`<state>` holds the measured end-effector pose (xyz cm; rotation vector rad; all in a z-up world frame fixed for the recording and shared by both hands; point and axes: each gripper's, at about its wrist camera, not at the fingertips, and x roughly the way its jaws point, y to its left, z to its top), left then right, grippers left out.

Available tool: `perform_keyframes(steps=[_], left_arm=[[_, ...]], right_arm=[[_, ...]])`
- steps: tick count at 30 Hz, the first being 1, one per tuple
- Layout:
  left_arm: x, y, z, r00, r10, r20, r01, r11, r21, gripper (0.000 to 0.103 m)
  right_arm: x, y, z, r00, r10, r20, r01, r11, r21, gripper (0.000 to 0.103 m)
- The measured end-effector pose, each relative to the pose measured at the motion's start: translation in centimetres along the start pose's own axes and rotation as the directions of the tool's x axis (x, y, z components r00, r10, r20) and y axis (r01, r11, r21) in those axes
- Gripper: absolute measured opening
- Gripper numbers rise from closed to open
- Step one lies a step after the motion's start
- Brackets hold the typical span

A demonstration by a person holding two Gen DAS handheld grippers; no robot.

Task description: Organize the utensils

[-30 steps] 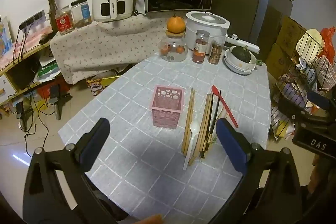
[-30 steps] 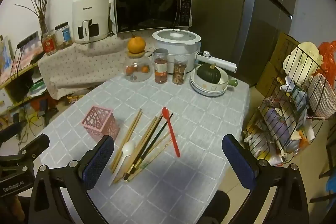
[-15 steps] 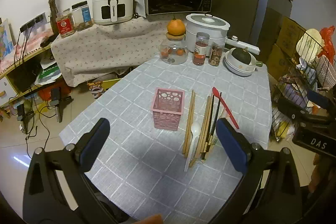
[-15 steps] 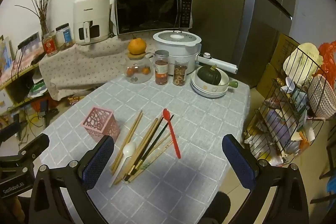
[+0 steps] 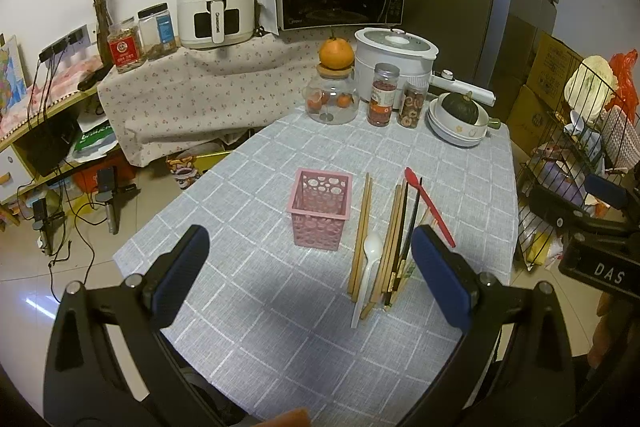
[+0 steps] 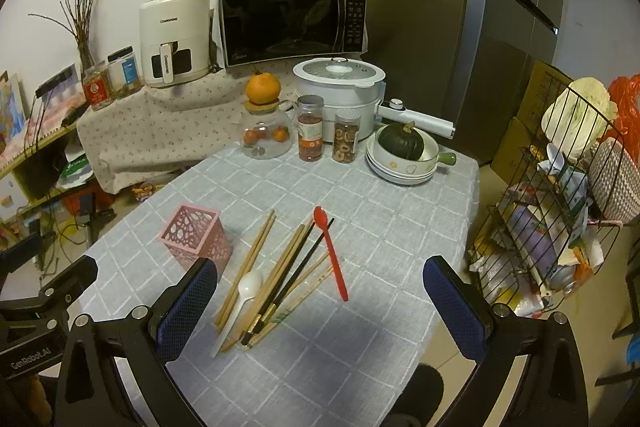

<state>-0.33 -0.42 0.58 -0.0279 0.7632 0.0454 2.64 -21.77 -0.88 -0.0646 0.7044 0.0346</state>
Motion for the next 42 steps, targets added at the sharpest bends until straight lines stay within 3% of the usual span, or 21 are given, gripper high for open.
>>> perform_keyframes(steps=[42], left_arm=[[-0.27,-0.21,0.14,1.000,0.002,0.014,-0.002,1.000,0.002,0.101]], right_arm=[[-0.15,0.41,0.20,1.000,0.015,0.002,-0.015,1.000,0.009,0.103]])
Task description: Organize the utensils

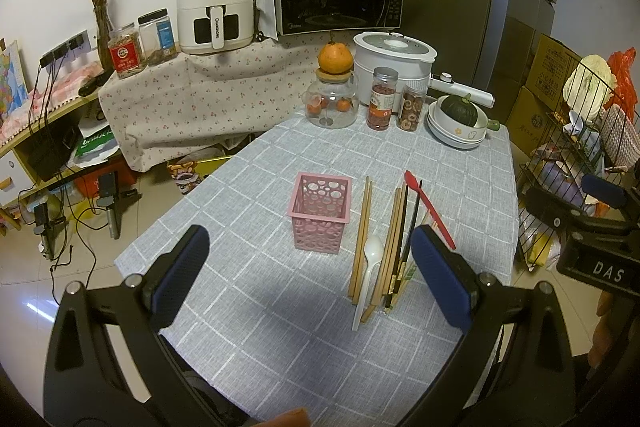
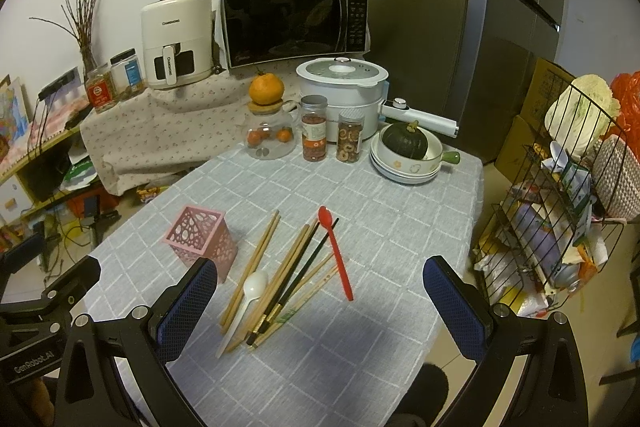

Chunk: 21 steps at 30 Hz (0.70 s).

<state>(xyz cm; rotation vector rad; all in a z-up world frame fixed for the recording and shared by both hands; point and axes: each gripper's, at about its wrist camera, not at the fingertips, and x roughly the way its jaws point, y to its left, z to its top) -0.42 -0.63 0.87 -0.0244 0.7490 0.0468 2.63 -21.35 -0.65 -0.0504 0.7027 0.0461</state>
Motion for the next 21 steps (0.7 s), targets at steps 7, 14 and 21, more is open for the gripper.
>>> perform_keyframes(steps=[7,14,21], left_arm=[[0.00,0.01,-0.13,1.000,0.001,0.000,-0.001,1.000,0.001,0.101],[0.02,-0.03,-0.09,1.000,0.000,0.001,0.000,1.000,0.001,0.101],[0.31,0.19,0.05,1.000,-0.022,-0.022,0.021,1.000,-0.007,0.101]], right_arm=[[0.08,-0.09,-0.12,1.000,0.005,-0.005,-0.005,1.000,0.000,0.103],[0.24,-0.07,-0.05,1.000,0.006,-0.006,-0.006,1.000,0.001,0.103],[0.47,-0.37,-0.23,1.000,0.005,-0.014,-0.004,1.000,0.001,0.103]])
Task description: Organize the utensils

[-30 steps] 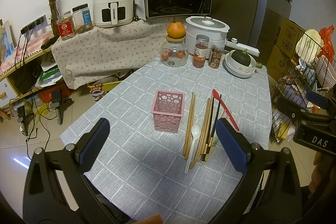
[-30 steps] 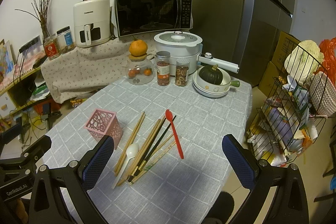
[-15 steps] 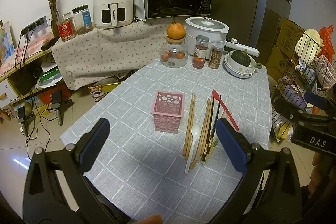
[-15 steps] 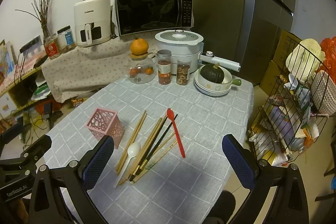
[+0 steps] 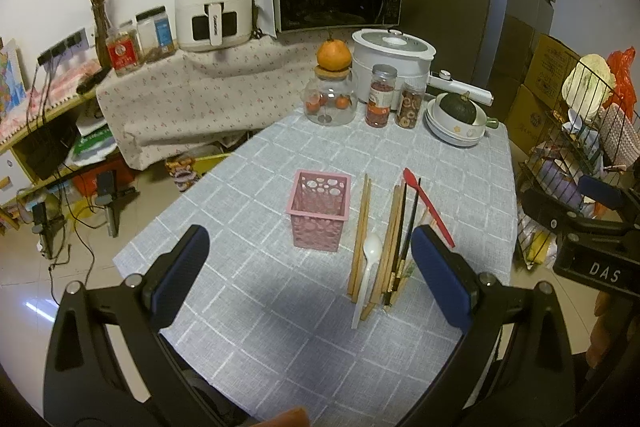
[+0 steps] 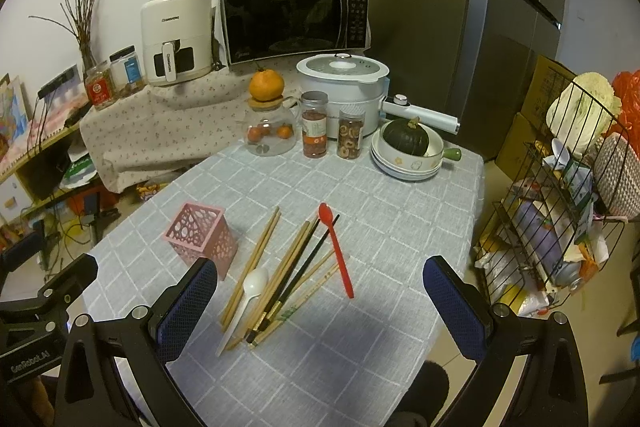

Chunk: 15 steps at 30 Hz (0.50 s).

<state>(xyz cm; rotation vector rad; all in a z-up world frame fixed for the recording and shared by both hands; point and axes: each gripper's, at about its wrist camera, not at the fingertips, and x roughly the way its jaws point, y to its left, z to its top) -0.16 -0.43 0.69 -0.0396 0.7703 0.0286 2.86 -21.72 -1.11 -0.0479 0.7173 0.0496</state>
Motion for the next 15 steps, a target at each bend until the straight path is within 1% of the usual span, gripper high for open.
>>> perform_keyframes(steps=[2,5,7,9,15], left_arm=[[0.3,0.3,0.0,1.000,-0.019,-0.015,0.019,1.000,-0.010,0.101],[1.4,0.7,-0.2,0.997,-0.050,-0.066,0.048,0.998,-0.030,0.101],[2.3,0.8,-0.3,0.989,-0.093,-0.117,0.088,0.995,-0.043,0.101],[2.9,0.8,-0.3,0.981,-0.118,-0.156,0.112,0.993,-0.046,0.101],[3.5,-0.5,0.6,0.970,-0.141,-0.196,0.140,0.990,-0.017,0.101]], right_arm=[[0.1,-0.4,-0.2,1.000,-0.007,-0.001,0.007,1.000,-0.002,0.103],[0.4,-0.7,-0.5,1.000,-0.024,-0.001,0.024,1.000,-0.006,0.103],[0.6,-1.3,-0.5,1.000,-0.026,-0.006,0.026,1.000,0.002,0.103],[1.2,-1.9,-0.4,0.999,-0.023,-0.036,0.023,1.000,0.004,0.103],[3.2,-3.9,1.3,0.988,0.007,-0.154,-0.005,1.000,0.019,0.103]])
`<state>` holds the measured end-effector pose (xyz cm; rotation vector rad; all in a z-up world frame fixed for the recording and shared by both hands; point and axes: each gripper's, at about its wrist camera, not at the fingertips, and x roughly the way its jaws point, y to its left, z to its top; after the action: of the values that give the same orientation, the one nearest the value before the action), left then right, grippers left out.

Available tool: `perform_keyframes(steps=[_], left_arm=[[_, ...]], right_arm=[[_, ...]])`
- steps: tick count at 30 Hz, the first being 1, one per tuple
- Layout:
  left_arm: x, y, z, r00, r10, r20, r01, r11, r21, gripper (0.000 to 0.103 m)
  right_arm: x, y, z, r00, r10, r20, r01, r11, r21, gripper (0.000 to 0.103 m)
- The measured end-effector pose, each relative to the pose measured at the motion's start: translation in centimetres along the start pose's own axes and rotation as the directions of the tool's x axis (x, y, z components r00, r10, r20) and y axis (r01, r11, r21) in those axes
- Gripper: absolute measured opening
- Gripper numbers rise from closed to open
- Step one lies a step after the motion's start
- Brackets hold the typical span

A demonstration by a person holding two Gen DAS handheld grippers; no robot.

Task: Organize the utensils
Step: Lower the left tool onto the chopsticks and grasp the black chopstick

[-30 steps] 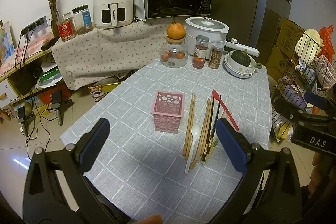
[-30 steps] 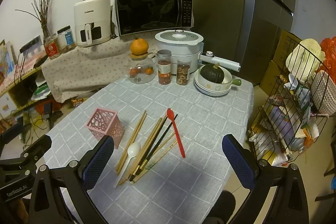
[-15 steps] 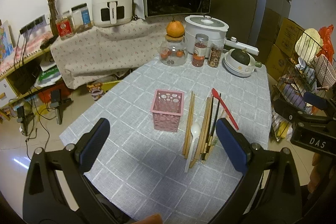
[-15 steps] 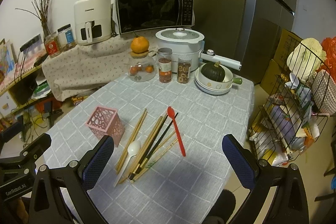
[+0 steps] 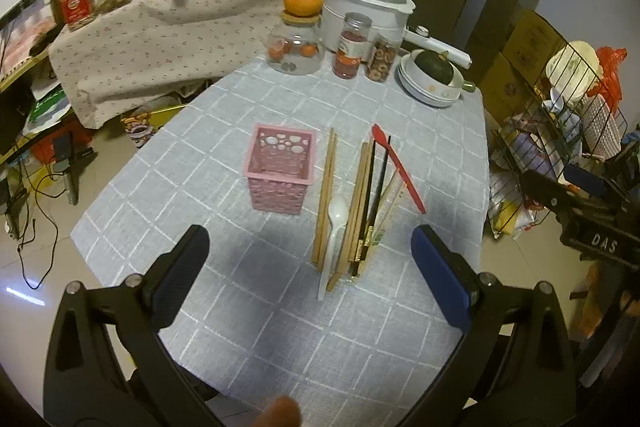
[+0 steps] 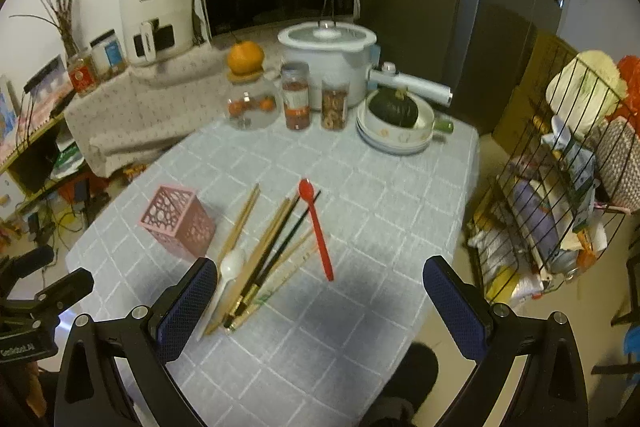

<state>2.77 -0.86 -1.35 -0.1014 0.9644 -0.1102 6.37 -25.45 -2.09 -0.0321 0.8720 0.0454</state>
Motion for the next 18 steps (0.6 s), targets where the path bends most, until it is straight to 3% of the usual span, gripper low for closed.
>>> perform_keyframes(steps=[5,10,12,15,18], left_arm=[[1.9,-2.2,1.5,0.998,-0.041,-0.038,0.043,0.997,0.058,0.097],[6.1,-4.0,3.3,0.977,-0.132,-0.168,0.139,0.990,0.034,0.072],[8.8,-5.3,4.1,0.965,-0.142,-0.221,0.154,0.987,0.038,0.064],[11.9,-7.2,4.4,0.944,-0.162,-0.286,0.185,0.981,0.056,0.052],[15.9,-9.1,4.7,0.924,-0.162,-0.346,0.200,0.977,0.078,0.032]], right_arm=[[2.5,-1.4,0.8,0.995,0.063,-0.080,-0.063,0.998,0.009,0.103],[6.6,-4.1,0.5,0.980,0.111,-0.162,-0.098,0.992,0.084,0.088],[8.6,-5.1,0.0,0.967,0.152,-0.206,-0.130,0.985,0.117,0.073],[11.7,-6.9,-0.9,0.938,0.209,-0.276,-0.159,0.968,0.192,0.061],[12.7,-7.5,-1.2,0.935,0.195,-0.295,-0.142,0.971,0.191,0.059]])
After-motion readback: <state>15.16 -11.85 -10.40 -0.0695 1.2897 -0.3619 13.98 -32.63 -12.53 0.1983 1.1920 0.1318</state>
